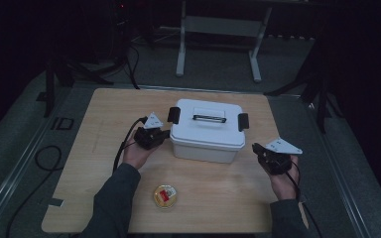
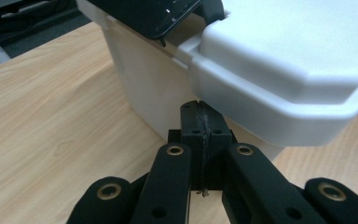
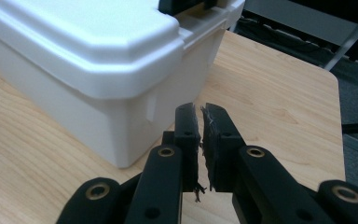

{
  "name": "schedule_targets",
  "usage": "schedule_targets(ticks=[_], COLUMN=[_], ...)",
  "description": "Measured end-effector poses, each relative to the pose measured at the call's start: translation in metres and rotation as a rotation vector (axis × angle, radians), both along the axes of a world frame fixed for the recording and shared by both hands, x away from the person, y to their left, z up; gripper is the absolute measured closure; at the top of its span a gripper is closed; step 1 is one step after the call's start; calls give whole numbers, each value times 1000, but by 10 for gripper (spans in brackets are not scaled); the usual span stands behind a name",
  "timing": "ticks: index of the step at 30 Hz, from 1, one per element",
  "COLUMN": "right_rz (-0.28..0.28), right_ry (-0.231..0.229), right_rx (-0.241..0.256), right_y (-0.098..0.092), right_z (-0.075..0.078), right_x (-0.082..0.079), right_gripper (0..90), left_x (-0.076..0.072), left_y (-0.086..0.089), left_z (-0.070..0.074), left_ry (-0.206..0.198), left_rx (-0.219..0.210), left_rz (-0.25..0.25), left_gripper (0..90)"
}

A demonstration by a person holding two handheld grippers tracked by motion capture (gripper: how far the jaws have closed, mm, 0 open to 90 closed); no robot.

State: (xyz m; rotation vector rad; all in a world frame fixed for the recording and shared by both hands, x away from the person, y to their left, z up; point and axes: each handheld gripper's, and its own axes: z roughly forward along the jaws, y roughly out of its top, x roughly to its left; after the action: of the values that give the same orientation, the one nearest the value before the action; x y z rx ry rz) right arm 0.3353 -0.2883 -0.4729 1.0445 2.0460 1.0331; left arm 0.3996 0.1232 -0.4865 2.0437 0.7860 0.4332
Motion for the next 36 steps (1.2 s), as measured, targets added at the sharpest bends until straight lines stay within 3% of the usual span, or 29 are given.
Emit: schedule_targets(ticks=[7,14,19,27,36], right_rz=[-2,-1,-1,13,39], right_ry=[-3,3,7,12,10], right_rx=[-4,-2,9,13,47], right_y=[1,1,3,6,11], right_z=[4,6,6,6,6], right_x=[7,14,23,36,43], right_gripper=[843,845,851,868,888], left_x=[-18,-26,-30,-40,-41], left_y=[-9,-11,-2,18,34], left_z=[-2,0,1,-1,-3], left_ry=[-10,-11,-20,-22,-19], left_rx=[-12,-8,-15,10,9], left_rz=[-22,-32,0,41,77], left_gripper=[900,899,899,898,898])
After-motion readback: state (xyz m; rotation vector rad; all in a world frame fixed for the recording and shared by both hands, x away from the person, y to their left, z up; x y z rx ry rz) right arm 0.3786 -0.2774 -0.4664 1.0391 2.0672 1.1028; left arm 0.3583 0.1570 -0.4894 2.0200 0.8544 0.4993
